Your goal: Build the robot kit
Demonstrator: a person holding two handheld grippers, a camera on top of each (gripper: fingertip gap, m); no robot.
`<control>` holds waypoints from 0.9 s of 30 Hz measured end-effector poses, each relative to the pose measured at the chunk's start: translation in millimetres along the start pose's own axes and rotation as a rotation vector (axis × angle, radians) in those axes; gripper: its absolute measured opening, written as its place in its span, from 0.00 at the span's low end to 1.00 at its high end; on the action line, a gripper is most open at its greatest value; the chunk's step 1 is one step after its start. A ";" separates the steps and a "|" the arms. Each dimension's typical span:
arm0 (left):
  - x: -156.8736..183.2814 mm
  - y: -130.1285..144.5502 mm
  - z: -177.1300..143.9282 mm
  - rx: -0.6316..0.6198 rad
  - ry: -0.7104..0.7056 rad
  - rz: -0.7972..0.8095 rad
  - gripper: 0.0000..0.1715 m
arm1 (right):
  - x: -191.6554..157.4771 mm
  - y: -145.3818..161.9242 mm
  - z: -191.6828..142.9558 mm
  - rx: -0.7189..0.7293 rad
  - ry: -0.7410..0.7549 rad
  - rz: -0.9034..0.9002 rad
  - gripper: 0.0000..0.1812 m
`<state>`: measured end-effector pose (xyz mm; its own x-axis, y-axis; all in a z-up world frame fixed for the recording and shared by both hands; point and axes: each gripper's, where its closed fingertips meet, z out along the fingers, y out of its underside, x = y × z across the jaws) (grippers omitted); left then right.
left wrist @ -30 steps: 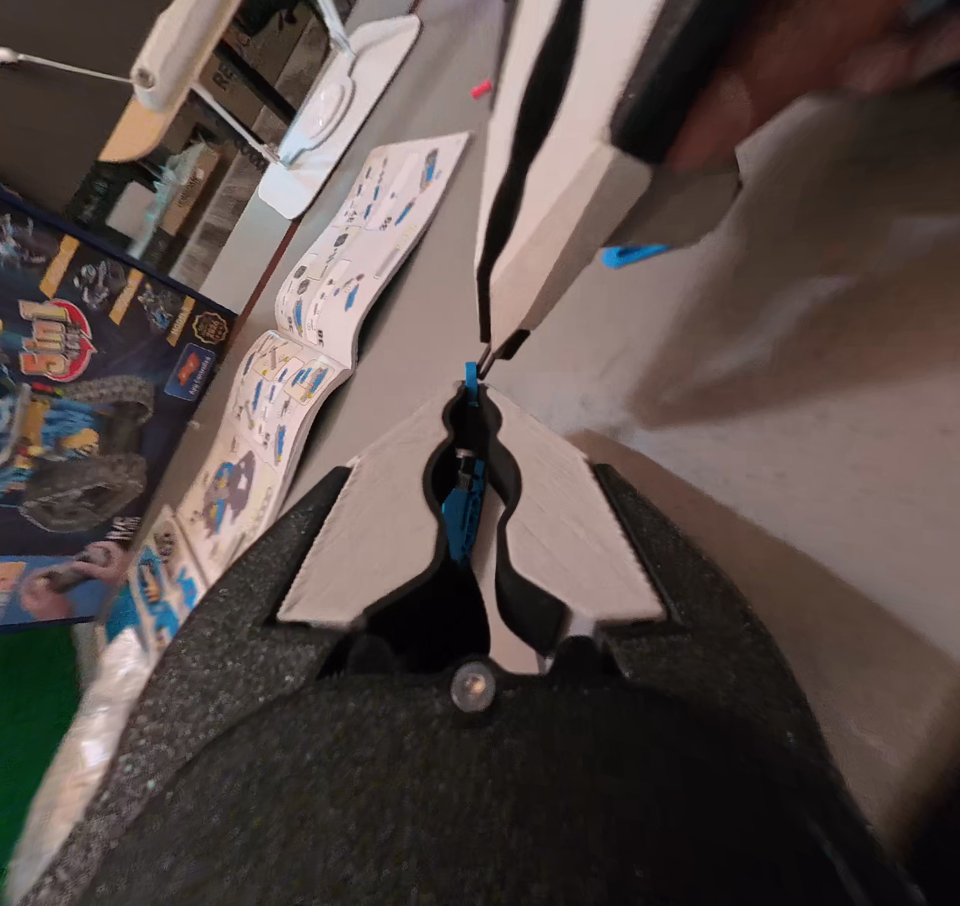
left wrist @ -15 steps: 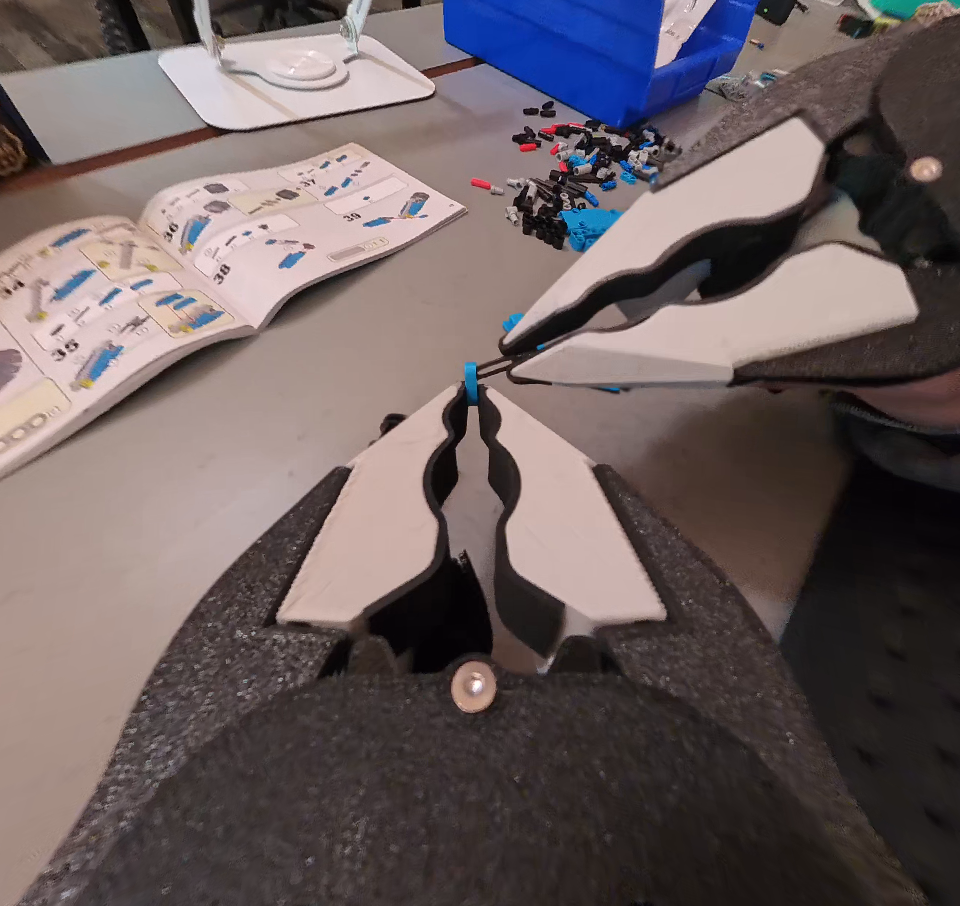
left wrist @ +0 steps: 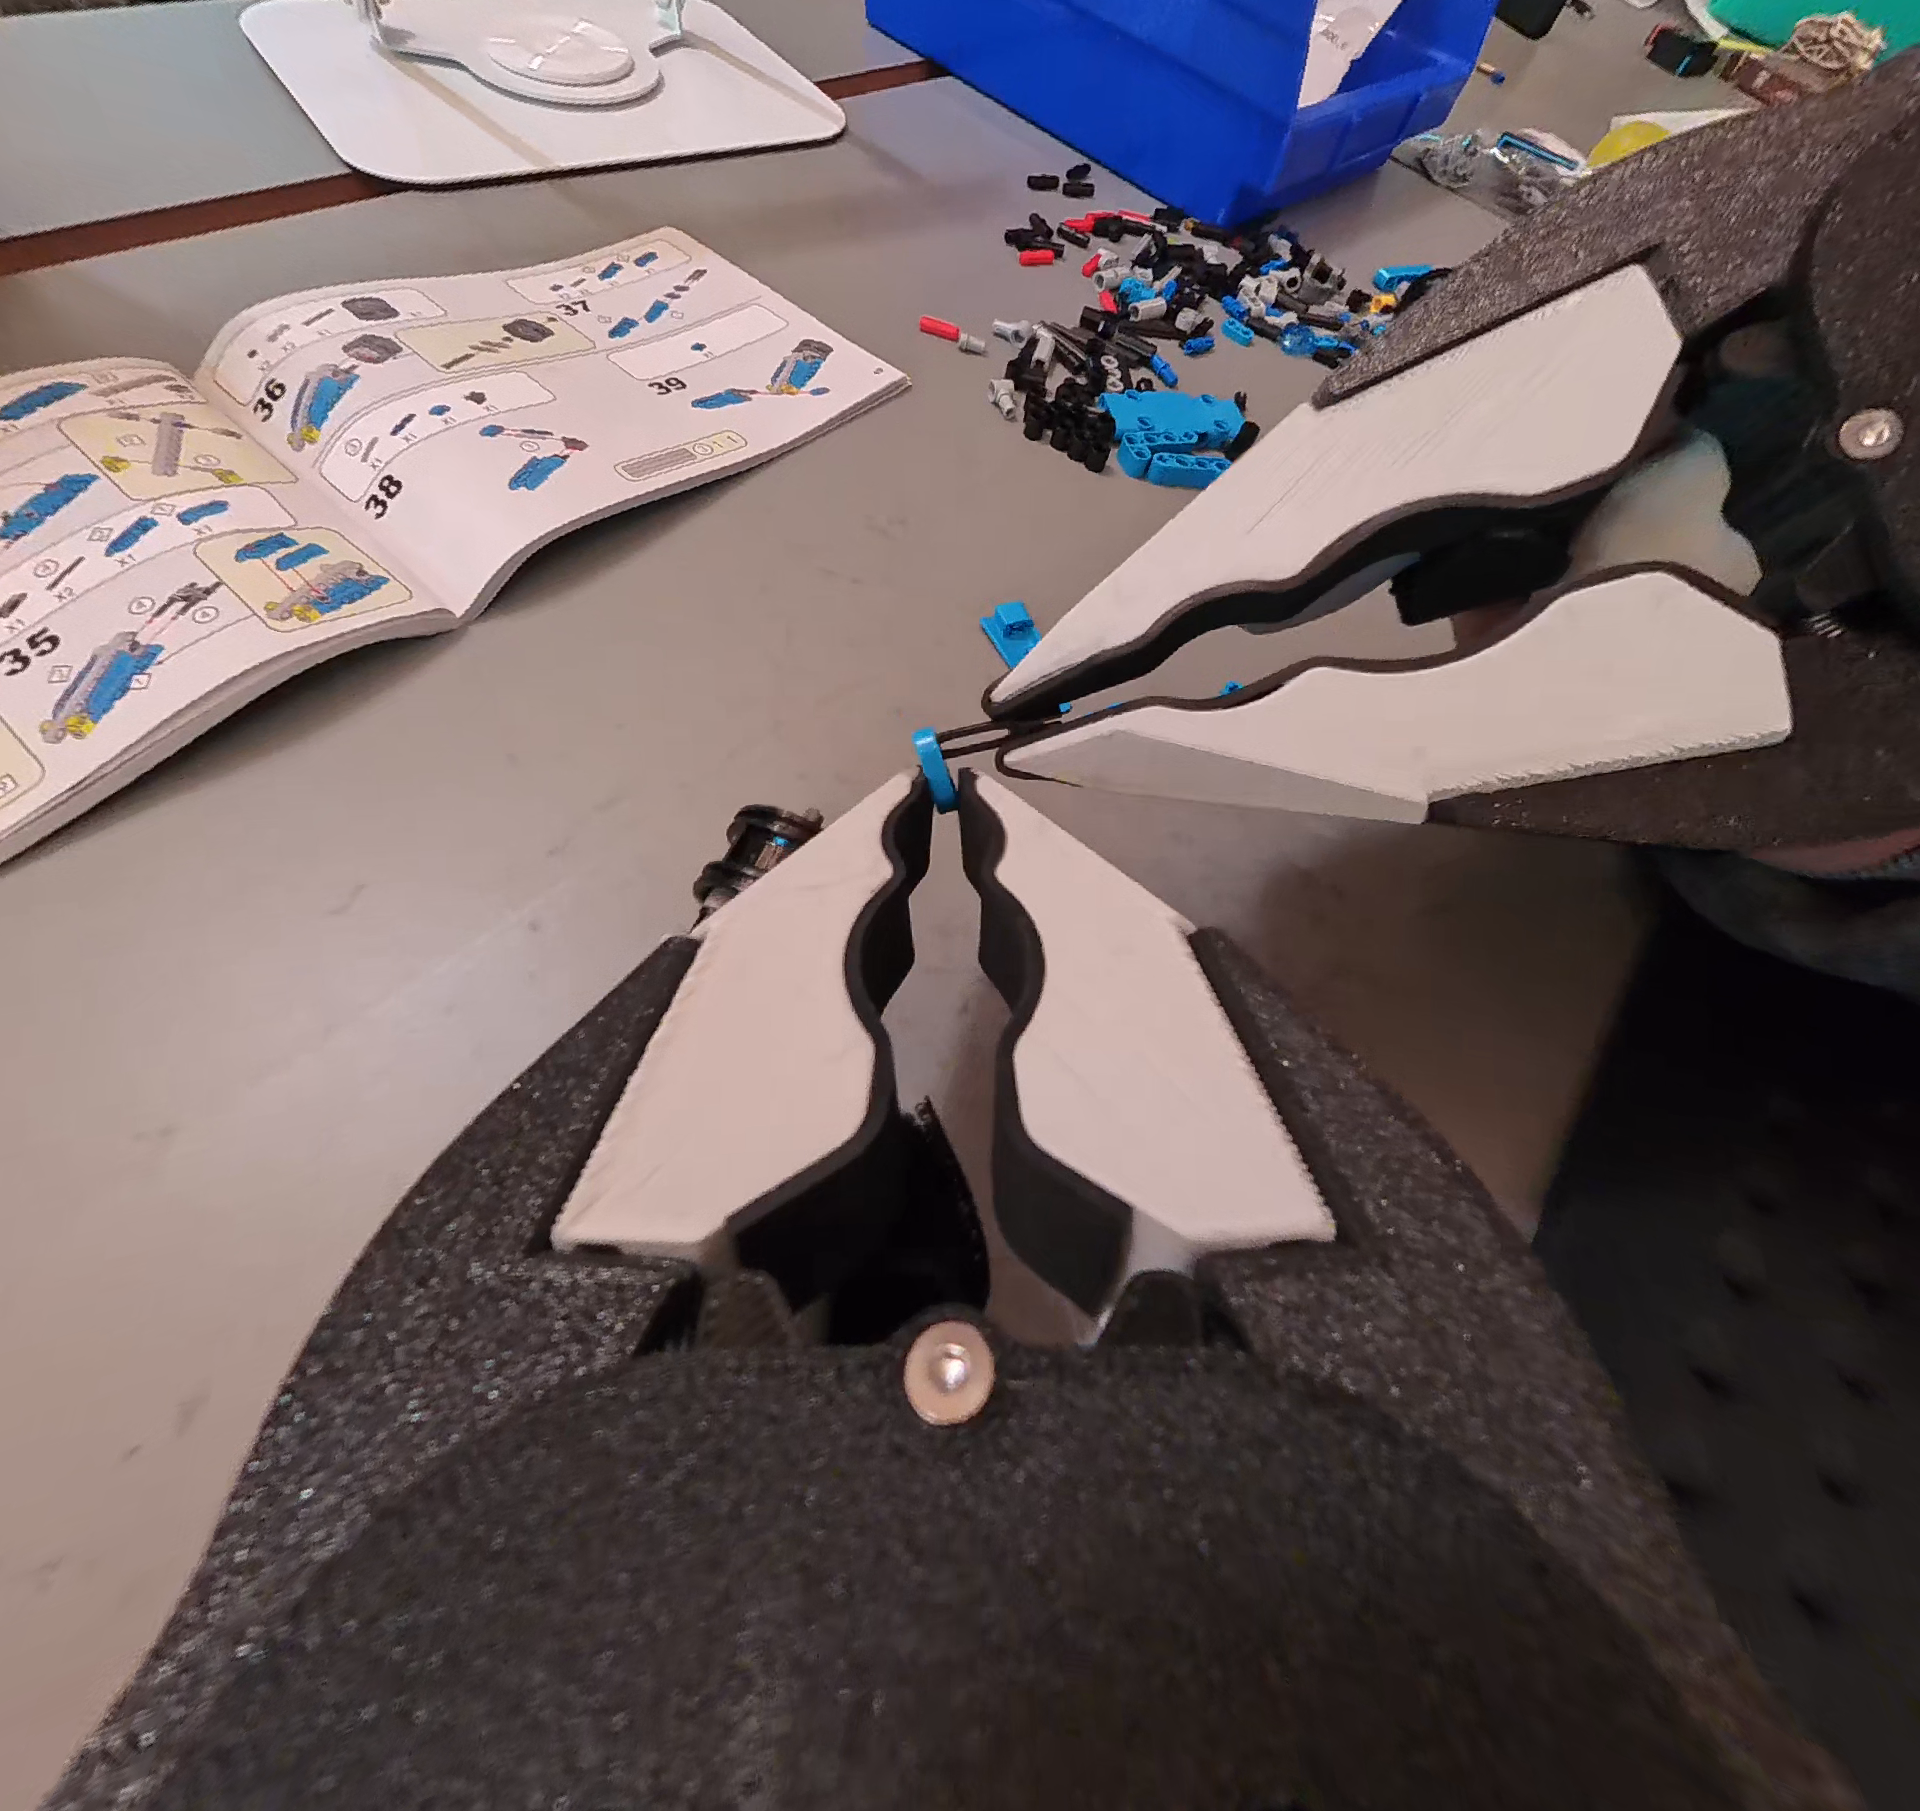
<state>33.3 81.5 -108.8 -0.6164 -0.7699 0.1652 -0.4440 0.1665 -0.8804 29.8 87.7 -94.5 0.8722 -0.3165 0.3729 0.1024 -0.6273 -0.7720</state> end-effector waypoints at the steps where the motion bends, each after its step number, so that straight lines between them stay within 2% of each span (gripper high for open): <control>1: 0.6 -0.6 -0.5 0.003 -0.002 0.011 0.02 | -0.1 -0.4 -0.6 0.005 0.000 -0.003 0.02; 13: 3.1 5.5 -1.1 -0.051 -0.088 0.336 0.02 | -4.8 5.1 -4.3 0.029 -0.087 0.019 0.02; 20: 0.4 4.2 -1.7 -0.027 0.018 0.136 0.01 | -8.2 4.2 -0.2 0.063 -0.156 0.113 0.04; 23: 2.6 -0.3 -5.8 0.009 0.076 0.081 0.01 | -3.1 3.6 -4.3 0.093 -0.187 0.169 0.16; 25: 8.7 -3.7 -9.6 0.034 0.131 0.082 0.01 | -7.0 -1.8 -15.9 0.160 -0.306 0.209 0.20; 27: 21.8 0.1 -12.2 0.024 0.203 0.171 0.01 | -12.9 -2.4 -30.1 0.197 -0.425 0.190 0.20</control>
<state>11.9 72.2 -99.9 -0.8000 -0.5921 0.0967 -0.3082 0.2672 -0.9130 3.9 71.8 -81.9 0.9976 -0.0690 0.0053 -0.0247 -0.4275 -0.9037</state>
